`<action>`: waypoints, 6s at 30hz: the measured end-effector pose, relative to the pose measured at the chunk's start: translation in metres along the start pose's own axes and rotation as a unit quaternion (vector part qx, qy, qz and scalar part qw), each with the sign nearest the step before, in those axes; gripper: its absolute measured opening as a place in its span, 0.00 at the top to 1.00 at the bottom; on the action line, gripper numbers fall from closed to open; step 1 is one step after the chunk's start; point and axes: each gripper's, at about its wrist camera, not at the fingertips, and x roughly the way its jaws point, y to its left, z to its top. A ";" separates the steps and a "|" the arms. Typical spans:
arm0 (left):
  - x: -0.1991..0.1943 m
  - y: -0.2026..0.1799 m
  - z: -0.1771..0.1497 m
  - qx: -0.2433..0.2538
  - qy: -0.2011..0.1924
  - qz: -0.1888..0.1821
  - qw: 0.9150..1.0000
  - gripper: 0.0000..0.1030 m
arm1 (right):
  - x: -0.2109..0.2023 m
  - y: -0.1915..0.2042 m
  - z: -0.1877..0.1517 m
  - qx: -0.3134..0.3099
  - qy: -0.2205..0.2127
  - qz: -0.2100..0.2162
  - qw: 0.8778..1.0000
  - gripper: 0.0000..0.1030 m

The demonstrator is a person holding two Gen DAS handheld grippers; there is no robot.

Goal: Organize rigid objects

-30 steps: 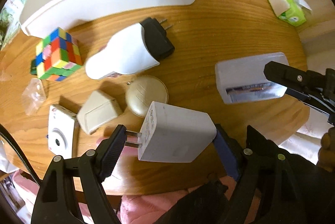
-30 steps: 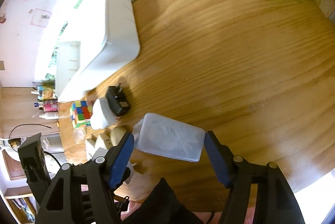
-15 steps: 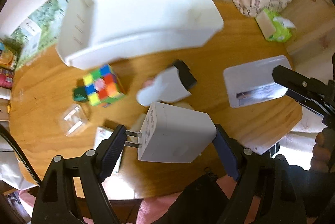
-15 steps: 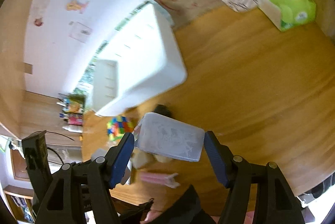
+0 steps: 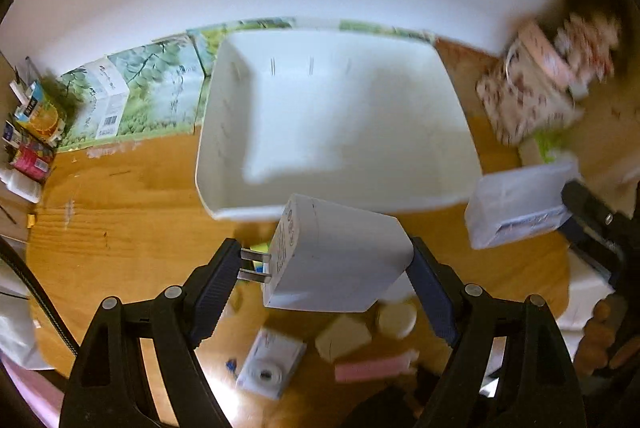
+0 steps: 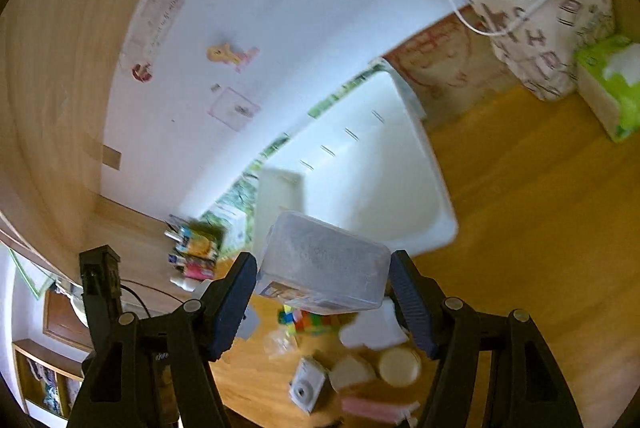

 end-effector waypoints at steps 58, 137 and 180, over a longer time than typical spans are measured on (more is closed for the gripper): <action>-0.072 0.082 -0.007 -0.051 -0.292 -0.109 0.949 0.05 | 0.011 0.073 -0.015 -0.114 -0.145 -0.012 0.983 0.15; -0.001 0.049 -0.188 -0.090 0.055 0.048 0.993 0.05 | -0.016 0.060 -0.226 -0.387 -0.048 -0.062 0.919 0.00; 0.143 0.077 -0.119 -0.078 0.240 0.038 0.967 0.17 | 0.129 0.030 -0.235 -0.469 0.265 -0.153 0.829 0.45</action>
